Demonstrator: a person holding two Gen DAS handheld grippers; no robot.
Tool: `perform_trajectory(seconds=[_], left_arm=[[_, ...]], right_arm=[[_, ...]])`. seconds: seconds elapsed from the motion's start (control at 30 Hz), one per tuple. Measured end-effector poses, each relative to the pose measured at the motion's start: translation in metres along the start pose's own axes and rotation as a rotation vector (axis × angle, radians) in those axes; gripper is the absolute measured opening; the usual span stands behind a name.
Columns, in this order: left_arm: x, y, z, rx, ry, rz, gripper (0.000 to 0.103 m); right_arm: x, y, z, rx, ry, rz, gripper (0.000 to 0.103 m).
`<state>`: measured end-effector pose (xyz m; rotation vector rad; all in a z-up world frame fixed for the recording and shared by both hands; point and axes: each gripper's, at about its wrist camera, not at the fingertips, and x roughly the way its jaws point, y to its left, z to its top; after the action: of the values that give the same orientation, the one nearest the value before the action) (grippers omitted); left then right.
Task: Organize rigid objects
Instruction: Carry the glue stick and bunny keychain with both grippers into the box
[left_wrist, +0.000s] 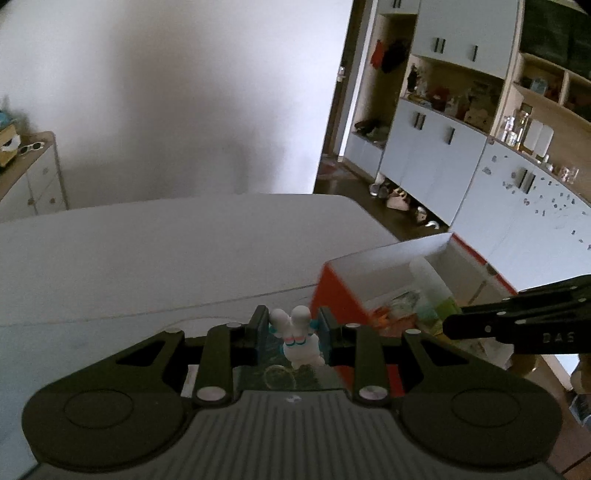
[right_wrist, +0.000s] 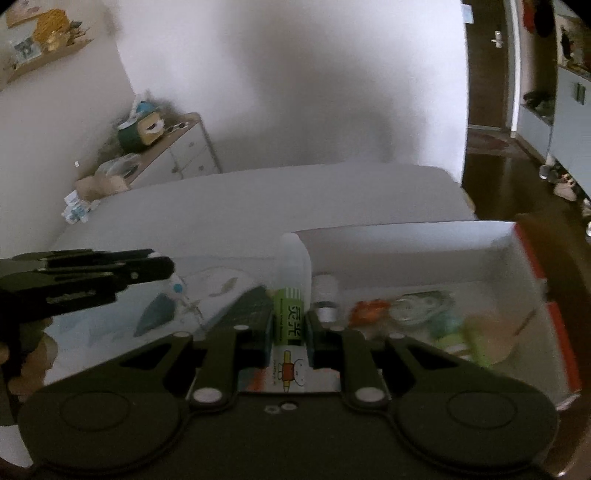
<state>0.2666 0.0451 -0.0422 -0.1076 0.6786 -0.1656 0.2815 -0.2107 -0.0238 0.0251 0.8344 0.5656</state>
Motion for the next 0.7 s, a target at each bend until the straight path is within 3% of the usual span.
perform_trajectory(seconds=[0.3,0.7], left_arm=[[0.024,-0.072,0.029,0.063,-0.004,-0.043,0.028],[0.075,-0.146,0.044,0.141,0.075,-0.104,0.028]], right_arm=[[-0.016,-0.068,-0.005,0.043,-0.032,-0.069,0.016],[-0.007,-0.125,-0.016,0.079,-0.012,-0.112,0.016]])
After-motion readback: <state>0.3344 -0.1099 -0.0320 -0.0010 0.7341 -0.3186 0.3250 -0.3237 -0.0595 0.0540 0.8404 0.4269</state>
